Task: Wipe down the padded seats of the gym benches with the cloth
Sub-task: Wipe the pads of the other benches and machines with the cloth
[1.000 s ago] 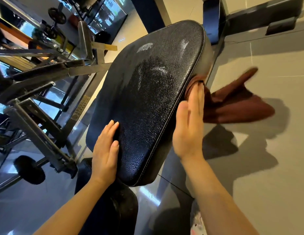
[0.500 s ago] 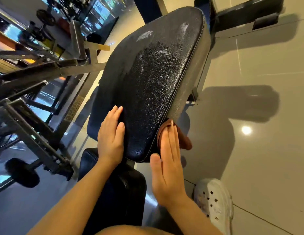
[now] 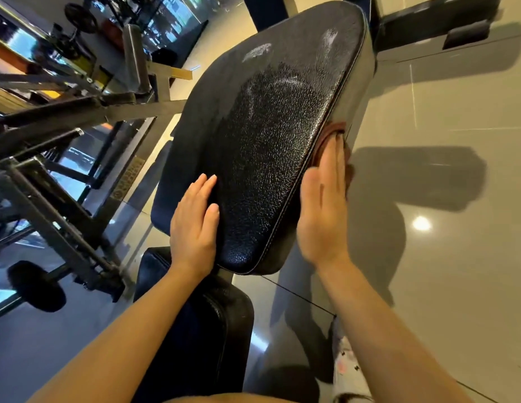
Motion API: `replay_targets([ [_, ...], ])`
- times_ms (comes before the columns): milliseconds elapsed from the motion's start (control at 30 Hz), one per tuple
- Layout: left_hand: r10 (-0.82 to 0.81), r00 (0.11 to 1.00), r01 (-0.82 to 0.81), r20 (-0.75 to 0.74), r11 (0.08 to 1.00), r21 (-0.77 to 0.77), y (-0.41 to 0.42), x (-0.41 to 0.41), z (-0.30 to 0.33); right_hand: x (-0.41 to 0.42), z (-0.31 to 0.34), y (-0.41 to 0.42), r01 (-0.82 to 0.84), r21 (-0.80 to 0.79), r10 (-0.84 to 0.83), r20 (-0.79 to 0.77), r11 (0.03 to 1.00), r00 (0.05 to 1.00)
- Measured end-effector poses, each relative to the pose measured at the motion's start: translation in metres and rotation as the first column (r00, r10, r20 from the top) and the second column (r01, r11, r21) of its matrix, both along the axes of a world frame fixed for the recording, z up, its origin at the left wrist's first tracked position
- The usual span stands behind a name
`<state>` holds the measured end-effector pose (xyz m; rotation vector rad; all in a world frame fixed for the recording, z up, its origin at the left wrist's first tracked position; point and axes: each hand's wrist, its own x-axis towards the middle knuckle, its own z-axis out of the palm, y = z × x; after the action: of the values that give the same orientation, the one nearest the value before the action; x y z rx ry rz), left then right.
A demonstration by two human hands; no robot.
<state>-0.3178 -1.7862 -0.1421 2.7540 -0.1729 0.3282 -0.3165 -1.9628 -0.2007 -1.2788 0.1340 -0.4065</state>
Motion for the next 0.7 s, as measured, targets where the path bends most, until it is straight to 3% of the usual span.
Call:
replay_targets([
  [167, 0.039, 0.996, -0.041, -0.081, 0.999, -0.034, -0.006, -0.002, 0.008, -0.080, -0.008, 0.041, -0.145, -0.097, 0.150, 0.053, 0.985, 0.987],
  [233, 0.105, 0.994, -0.108, -0.036, 0.990, -0.086, -0.014, -0.011, 0.019, -0.095, -0.006, 0.045, -0.202, -0.113, 0.209, 0.048, 0.973, 0.977],
  [333, -0.053, 0.997, 0.047, 0.063, 0.994, 0.097, -0.043, -0.031, 0.040, -0.106, -0.003, 0.044, -0.234, -0.134, 0.245, 0.070, 0.963, 0.967],
  [400, -0.181, 0.982, 0.185, -0.049, 0.977, 0.103, -0.068, -0.042, 0.054, -0.111, -0.002, 0.042, -0.250, -0.132, 0.265, 0.106, 0.959, 0.958],
  [533, -0.203, 0.957, 0.220, -0.206, 0.973, 0.068, -0.092, -0.047, 0.067, -0.116, 0.010, 0.038, -0.327, 0.035, 0.323, 0.087, 0.944, 0.942],
  [700, -0.055, 0.962, 0.034, -0.269, 0.996, -0.080, -0.088, -0.048, 0.070, -0.114, 0.010, 0.030, -0.319, 0.151, 0.300, 0.134, 0.936, 0.945],
])
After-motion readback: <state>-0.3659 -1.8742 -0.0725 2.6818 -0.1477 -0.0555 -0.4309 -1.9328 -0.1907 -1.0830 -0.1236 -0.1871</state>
